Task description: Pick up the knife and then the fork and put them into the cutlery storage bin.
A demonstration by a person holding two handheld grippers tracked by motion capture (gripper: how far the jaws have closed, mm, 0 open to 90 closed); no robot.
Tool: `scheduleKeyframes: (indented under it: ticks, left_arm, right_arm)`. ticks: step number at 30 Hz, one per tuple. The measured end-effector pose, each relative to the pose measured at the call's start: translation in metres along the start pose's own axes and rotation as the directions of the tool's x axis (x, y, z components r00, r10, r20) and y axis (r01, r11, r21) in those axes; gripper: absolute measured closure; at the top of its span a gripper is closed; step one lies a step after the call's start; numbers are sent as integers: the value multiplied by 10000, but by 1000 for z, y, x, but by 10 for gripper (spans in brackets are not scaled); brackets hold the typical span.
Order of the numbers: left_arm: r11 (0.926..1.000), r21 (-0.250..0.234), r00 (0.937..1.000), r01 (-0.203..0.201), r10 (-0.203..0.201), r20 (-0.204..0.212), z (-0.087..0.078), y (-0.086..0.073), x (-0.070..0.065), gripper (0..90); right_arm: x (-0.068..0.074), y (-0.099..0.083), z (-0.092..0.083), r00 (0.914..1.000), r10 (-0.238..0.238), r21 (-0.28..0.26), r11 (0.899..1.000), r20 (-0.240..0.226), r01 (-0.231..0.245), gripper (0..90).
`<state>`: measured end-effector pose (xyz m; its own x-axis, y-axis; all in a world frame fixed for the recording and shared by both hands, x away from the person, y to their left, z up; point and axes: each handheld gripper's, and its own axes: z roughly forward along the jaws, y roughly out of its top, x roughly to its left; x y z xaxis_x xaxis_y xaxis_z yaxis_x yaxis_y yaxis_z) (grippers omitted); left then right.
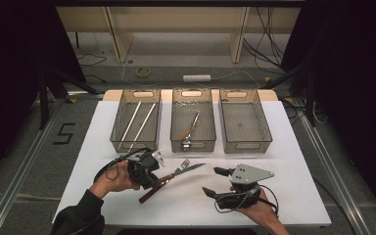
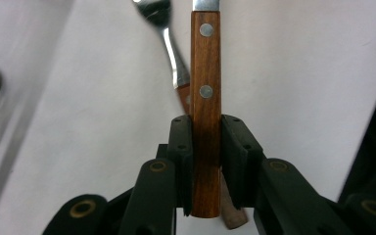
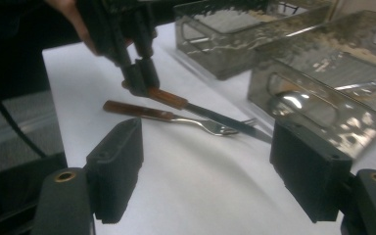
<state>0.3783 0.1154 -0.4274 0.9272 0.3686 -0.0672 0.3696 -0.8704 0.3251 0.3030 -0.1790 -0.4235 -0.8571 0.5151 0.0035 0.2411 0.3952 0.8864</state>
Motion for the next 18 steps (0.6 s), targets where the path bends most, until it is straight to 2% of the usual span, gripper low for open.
scheduleKeyframes:
  ticks: [6,8,12,14,18]
  left_arm:
    - [9996,-279,9990,-16,29,457,-6,11,-13,753]
    - [9996,-262,9986,-136,149,512,-6,14,-17,753]
    - [9996,-210,9974,-181,195,694,-5,19,-23,753]
    - [9997,-220,9972,-145,161,734,-3,21,-25,753]
    - [9999,-134,9940,-16,31,1090,0,26,-27,753]
  right_arm:
    - [14,9,19,9940,-1065,343,9936,-238,1072,294]
    - [18,10,25,9884,-1493,568,9870,-274,1506,296]
    - [24,9,32,9788,-2024,915,9746,-330,2046,308]
    - [27,10,35,9719,-2333,1045,9663,-305,2353,310]
    - [30,9,39,9609,-2750,1289,9523,-318,2768,329]
